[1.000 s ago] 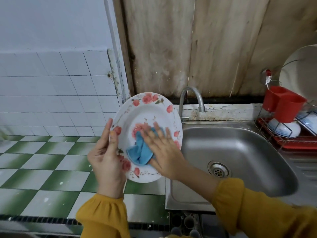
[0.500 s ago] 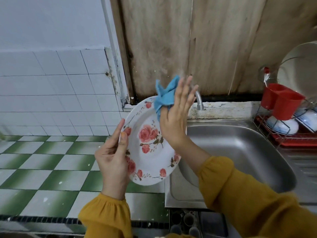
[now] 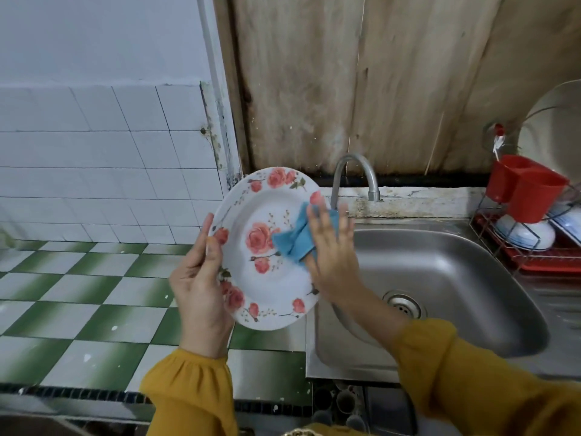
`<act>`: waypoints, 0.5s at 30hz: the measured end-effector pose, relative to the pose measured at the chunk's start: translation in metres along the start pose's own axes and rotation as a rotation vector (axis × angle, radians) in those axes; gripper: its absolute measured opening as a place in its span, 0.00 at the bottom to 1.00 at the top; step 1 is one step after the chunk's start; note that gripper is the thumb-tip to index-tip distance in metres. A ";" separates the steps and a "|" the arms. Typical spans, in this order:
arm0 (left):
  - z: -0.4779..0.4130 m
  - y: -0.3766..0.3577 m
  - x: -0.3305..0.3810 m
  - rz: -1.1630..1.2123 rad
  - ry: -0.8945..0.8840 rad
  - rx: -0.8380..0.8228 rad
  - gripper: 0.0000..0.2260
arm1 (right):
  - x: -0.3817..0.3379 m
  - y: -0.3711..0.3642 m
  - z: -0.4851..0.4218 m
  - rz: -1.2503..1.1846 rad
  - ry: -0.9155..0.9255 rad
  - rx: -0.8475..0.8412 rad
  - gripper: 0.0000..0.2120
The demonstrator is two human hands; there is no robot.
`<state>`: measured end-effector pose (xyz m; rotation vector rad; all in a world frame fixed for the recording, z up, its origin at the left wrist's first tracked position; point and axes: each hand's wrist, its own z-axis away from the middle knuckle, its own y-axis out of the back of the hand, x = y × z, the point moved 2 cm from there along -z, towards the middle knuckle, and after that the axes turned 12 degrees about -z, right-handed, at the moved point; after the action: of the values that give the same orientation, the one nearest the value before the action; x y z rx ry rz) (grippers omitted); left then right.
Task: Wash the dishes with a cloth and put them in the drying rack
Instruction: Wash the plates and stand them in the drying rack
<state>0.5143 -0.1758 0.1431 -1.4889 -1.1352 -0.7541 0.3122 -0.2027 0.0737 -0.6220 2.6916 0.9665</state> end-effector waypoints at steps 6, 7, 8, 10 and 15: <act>0.007 -0.033 -0.008 -0.062 -0.036 -0.129 0.20 | -0.046 0.023 -0.053 -0.368 -0.059 0.251 0.33; 0.008 -0.035 -0.011 -0.062 -0.036 -0.129 0.13 | -0.060 0.021 -0.045 -0.425 0.027 0.208 0.33; 0.008 -0.034 -0.014 -0.064 -0.038 -0.112 0.11 | -0.073 0.017 -0.031 -0.460 0.108 0.126 0.32; 0.008 -0.029 -0.018 0.027 0.062 -0.078 0.15 | -0.079 0.010 0.005 -0.468 0.207 -0.111 0.31; 0.004 -0.014 -0.022 0.108 0.239 -0.016 0.11 | -0.003 0.013 0.056 0.018 0.181 -0.356 0.28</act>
<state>0.4936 -0.1775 0.1271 -1.4190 -0.8647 -0.8426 0.3124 -0.1565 0.0394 -0.7864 2.6990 1.4784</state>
